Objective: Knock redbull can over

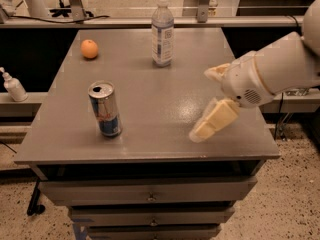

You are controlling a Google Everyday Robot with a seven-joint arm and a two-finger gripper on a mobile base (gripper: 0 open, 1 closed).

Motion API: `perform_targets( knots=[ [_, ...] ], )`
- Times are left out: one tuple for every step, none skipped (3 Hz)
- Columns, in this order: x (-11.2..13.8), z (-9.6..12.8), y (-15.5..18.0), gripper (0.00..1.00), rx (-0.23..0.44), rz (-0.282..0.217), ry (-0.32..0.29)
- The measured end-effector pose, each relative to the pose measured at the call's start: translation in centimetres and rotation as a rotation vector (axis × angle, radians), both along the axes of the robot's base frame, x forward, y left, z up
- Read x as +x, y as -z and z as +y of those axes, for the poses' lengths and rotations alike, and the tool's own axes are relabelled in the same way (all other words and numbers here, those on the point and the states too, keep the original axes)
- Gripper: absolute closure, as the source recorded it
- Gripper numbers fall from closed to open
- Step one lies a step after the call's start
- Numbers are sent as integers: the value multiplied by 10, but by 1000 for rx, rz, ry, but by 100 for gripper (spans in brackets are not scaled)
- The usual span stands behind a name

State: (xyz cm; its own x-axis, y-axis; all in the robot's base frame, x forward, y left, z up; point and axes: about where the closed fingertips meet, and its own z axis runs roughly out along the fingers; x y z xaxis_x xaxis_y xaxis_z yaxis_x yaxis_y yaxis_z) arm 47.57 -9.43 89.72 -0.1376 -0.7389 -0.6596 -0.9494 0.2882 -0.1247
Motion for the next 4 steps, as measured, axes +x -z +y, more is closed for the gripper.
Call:
perform_targets(
  knots=[
    [11,62,13,0,220,-29,-47],
    [17,117,16,0,409,-48,-83],
    [15,163,9,0,569,-57,-123],
    [3,194,9,0,658,-40,-158]
  ],
)
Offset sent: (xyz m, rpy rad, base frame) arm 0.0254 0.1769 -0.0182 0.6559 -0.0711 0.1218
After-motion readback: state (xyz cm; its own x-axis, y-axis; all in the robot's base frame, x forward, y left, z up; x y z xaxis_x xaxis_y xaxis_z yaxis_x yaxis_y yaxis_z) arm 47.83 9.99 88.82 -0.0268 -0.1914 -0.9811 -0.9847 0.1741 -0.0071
